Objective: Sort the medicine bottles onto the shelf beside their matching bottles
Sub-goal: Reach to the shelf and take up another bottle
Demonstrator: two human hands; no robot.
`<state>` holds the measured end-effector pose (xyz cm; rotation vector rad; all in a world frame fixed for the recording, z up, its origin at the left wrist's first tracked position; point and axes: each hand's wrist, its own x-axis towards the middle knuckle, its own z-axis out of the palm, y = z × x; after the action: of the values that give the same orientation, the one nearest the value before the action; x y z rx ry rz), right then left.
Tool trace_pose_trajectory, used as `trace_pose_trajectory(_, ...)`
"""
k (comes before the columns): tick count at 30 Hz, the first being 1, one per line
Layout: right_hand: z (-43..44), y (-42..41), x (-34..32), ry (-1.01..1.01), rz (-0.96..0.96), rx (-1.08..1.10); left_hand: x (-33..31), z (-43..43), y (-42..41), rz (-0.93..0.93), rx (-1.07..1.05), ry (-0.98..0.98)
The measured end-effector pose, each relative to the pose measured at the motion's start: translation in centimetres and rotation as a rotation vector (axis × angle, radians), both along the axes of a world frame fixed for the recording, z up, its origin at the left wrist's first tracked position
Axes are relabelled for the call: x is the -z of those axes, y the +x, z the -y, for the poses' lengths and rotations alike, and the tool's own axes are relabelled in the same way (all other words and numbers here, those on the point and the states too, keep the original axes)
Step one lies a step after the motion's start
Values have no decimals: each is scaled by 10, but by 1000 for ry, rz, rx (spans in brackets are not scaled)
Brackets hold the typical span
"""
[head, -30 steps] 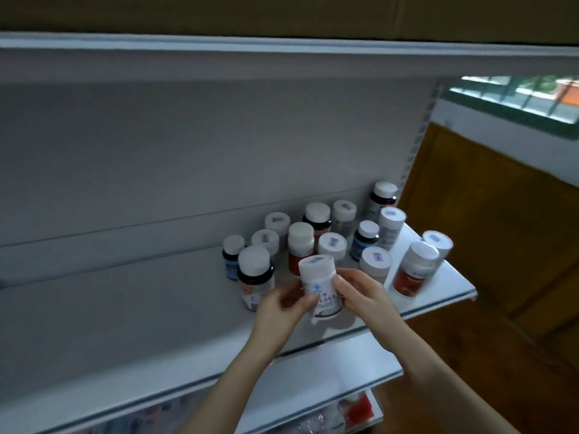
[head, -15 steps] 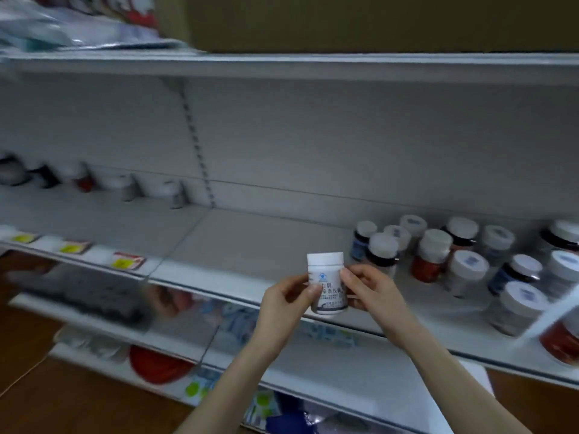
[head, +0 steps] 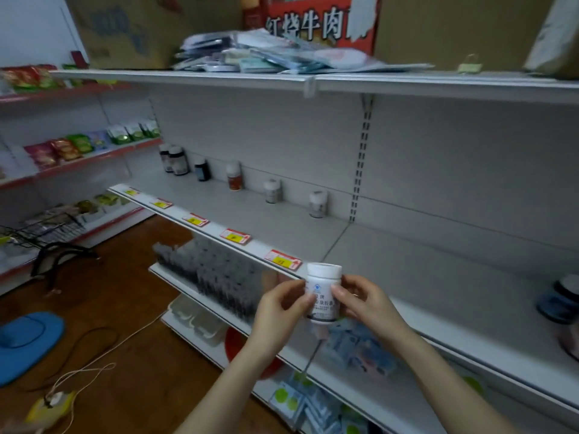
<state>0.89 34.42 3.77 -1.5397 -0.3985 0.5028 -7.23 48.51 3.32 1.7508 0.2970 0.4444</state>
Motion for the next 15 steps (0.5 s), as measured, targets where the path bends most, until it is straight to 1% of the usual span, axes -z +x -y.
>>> trace_pose_trajectory(3, -39, -2, 0, -34, 65, -8, -2, -40, 0, 1, 32, 18)
trace_pose_trajectory(7, -66, 10, 0, -81, 119, 33, -3, -68, 14, 6, 89, -18)
trace_pose_trajectory(9, -75, 22, 1, -92, 133, 62, 0, -79, 30, 5, 107, -27)
trace_pose_trajectory(15, -97, 79, 11, -99, 172, 205, 15, -104, 102, -31, 151, 73)
